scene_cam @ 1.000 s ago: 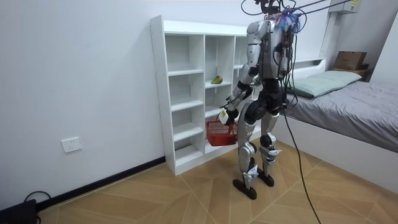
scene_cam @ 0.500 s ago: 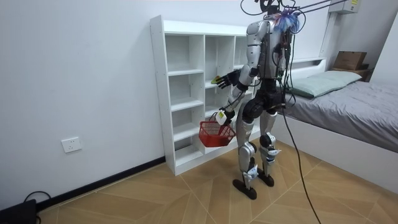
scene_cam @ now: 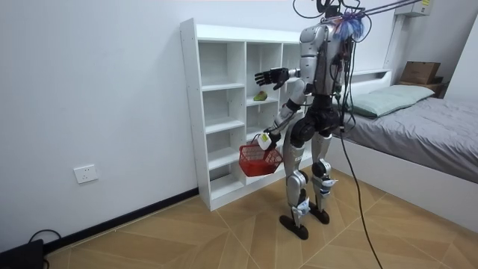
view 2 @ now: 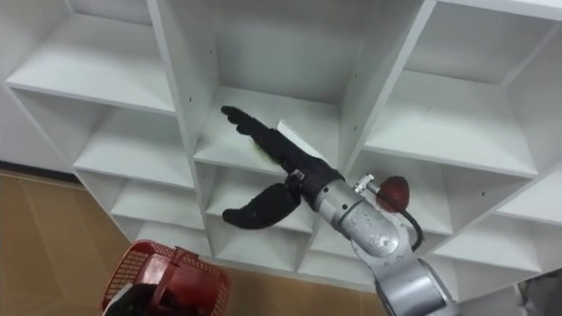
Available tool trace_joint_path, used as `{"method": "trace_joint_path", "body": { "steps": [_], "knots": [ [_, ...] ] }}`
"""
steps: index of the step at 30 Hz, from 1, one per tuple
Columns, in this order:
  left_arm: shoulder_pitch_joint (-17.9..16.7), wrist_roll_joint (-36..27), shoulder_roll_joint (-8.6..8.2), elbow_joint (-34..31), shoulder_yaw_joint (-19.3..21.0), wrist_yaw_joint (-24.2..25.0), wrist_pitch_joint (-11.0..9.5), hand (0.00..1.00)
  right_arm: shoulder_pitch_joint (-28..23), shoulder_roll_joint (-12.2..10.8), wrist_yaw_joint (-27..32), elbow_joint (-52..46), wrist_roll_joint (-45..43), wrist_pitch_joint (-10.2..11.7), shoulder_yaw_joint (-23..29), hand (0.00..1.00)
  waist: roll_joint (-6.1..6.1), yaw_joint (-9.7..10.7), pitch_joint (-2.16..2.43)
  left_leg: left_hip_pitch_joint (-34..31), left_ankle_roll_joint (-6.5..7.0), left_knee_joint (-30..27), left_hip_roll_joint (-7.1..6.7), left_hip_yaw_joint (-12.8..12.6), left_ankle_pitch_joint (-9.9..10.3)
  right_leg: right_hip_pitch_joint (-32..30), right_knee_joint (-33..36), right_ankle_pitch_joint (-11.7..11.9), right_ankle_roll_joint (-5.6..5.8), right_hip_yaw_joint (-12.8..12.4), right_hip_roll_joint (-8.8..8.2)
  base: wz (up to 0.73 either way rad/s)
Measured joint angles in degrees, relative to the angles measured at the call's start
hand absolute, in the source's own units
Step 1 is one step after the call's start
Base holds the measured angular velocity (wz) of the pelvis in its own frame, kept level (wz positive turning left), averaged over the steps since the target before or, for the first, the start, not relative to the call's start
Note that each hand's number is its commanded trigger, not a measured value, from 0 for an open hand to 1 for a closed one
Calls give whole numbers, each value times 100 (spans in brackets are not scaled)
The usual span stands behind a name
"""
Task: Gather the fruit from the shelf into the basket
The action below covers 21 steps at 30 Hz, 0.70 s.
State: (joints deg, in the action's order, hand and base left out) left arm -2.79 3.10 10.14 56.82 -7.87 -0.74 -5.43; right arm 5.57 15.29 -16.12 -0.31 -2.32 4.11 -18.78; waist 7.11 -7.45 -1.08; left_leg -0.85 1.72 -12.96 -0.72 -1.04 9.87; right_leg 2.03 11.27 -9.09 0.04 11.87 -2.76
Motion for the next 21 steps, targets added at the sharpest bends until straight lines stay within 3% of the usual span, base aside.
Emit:
{"method": "trace_joint_path", "body": {
  "steps": [7,16,19,21],
  "knots": [
    [-177,49,64,-208,107,16,1,100,1,15,585,82,-6,21,46,0,103,-95,11,28,-18,-89,-7,135,75,201,-77,-2,5,82,37,10],
    [-188,249,118,-294,406,99,2,100,33,93,1282,105,-3,171,79,0,203,-269,-14,-105,-31,-262,-2,243,136,196,-90,0,2,150,65,6],
    [-186,416,161,-294,550,100,11,100,196,132,1455,350,-17,220,112,0,248,-269,-8,-158,-32,-279,-2,290,136,166,-83,1,0,245,56,7],
    [-191,649,194,-362,637,135,17,100,265,265,1568,489,-38,220,153,0,310,-362,29,-211,-34,-283,-2,292,134,89,-63,3,-3,253,56,0]
  ]
}}
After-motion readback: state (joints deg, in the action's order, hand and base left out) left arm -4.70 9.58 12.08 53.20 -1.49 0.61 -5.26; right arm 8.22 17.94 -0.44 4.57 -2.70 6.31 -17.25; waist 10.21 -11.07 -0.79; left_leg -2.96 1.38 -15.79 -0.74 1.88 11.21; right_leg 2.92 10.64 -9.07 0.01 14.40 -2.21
